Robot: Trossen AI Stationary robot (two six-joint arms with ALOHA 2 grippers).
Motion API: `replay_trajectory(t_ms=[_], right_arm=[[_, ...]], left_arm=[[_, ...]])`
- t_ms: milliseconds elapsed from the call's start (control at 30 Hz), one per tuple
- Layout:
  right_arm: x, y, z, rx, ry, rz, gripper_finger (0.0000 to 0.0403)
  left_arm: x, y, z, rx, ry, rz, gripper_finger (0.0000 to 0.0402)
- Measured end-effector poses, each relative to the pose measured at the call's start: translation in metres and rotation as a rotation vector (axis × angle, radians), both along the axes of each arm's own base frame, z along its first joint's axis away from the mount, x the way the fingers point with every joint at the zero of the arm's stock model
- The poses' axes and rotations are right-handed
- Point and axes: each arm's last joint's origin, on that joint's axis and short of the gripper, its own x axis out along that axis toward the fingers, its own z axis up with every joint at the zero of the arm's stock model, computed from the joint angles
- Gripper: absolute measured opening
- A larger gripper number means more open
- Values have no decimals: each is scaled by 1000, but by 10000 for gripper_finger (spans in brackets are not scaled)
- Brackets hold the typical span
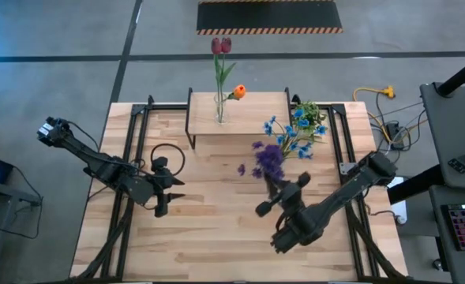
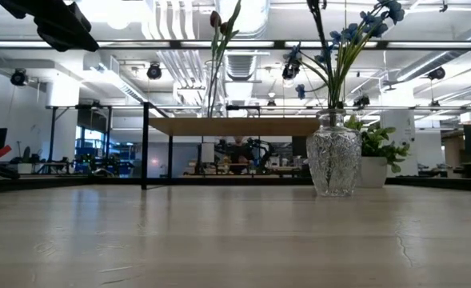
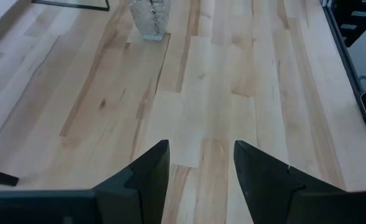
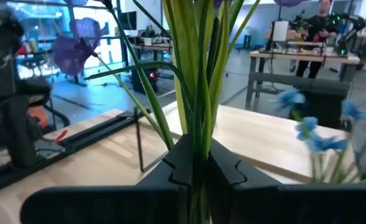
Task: Pick and place flowers into a vace then onto a shelf
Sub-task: Put the purple flowers into the transparent vase
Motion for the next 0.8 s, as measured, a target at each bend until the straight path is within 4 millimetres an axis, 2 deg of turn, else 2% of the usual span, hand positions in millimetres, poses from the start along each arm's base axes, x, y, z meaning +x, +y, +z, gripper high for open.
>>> replay_trajectory(t_ms=[167, 333, 533, 800], right_arm=[[-15, -25, 3, 24, -36, -38, 13], [-22, -44, -3, 3, -60, -75, 13], [-26, -58, -5, -7, -80, -106, 13], [-24, -65, -5, -30, -49, -128, 13]], left_arm=[[1, 0, 1, -5, -12, -1, 164], [1, 0, 1, 5, -22, 16, 164], [1, 0, 2, 4, -28, 19, 164], [1, 0, 2, 9, -34, 26, 164]])
